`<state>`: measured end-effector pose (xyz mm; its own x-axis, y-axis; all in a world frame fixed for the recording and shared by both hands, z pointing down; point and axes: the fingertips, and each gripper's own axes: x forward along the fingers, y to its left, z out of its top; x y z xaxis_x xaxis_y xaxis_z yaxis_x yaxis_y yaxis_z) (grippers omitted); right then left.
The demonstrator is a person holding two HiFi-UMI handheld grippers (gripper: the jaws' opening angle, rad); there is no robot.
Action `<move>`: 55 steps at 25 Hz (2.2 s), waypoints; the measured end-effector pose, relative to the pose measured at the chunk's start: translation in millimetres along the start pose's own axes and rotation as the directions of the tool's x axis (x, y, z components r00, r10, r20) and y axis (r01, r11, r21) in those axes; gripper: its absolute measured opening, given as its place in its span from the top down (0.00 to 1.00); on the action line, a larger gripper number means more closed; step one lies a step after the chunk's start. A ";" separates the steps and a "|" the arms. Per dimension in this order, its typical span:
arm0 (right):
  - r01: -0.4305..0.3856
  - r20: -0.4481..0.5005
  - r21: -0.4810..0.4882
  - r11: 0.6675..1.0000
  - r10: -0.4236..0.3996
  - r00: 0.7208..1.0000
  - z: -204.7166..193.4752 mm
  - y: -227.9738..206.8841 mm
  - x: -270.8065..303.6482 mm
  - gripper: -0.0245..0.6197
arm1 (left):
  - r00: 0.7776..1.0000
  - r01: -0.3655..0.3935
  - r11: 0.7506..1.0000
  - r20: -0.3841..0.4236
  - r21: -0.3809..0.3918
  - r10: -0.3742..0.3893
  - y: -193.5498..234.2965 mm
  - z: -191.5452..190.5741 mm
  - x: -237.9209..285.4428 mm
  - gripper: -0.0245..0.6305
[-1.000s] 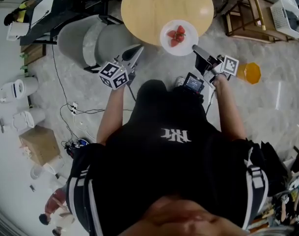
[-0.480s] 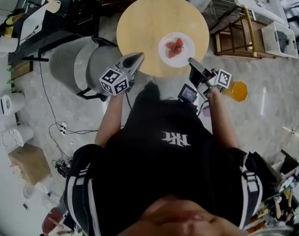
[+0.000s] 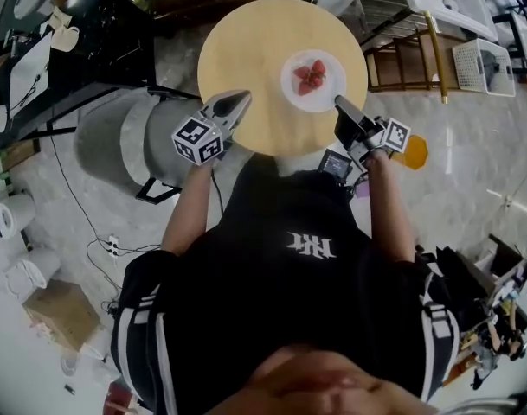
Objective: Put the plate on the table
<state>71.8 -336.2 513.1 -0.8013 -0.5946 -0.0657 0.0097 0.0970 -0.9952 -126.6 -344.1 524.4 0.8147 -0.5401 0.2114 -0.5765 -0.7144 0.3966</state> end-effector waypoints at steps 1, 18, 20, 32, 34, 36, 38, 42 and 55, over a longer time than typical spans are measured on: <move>0.007 0.002 -0.004 1.000 -0.007 1.000 3.6 -1.1 0.9 0.95 | 1.000 0.008 1.000 -0.002 -0.007 -0.008 1.9 -0.8 3.2 0.96; -0.001 -0.211 0.026 1.000 0.006 0.977 23.5 -86.2 43.2 0.95 | 0.989 -0.133 0.987 -0.069 -0.087 0.127 41.6 -47.9 31.2 0.96; 0.007 -0.239 0.038 0.999 0.003 0.971 20.0 -102.0 48.5 0.95 | 0.986 -0.152 0.985 -0.078 -0.087 0.145 47.7 -53.5 33.2 0.96; 0.148 -0.371 -0.057 0.987 -0.158 0.915 13.3 -157.8 43.0 0.95 | 0.967 -0.238 0.971 -0.104 -0.038 0.233 63.7 -93.7 48.9 0.96; 0.137 -0.364 -0.043 0.990 -0.143 0.920 13.0 -161.0 46.1 0.95 | 0.965 -0.245 0.969 -0.096 -0.009 0.243 66.9 -95.4 50.9 0.96; 0.148 -0.365 -0.054 0.988 -0.157 0.918 13.3 -167.3 49.0 0.95 | 0.963 -0.251 0.968 -0.095 0.016 0.251 71.6 -100.2 54.1 0.96; 0.170 -0.371 -0.077 0.982 -0.186 0.910 13.1 -174.1 52.7 0.95 | 0.964 -0.251 0.968 -0.090 0.019 0.251 76.6 -104.9 57.7 0.96; 0.189 -0.370 -0.102 0.977 -0.213 0.904 14.3 -179.6 59.5 0.95 | 0.968 -0.235 0.972 -0.088 0.029 0.237 77.7 -108.9 64.7 0.96; 0.254 -0.367 -0.169 0.952 -0.300 0.881 14.7 -195.7 60.1 0.94 | 0.973 -0.212 0.976 -0.085 0.043 0.215 73.8 -114.5 69.6 0.96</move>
<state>30.5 -402.7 702.9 -0.9279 -0.2599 0.2673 -0.2955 0.0757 -0.9523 -105.2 -383.5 670.7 0.6742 -0.6409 0.3671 -0.7381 -0.6021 0.3044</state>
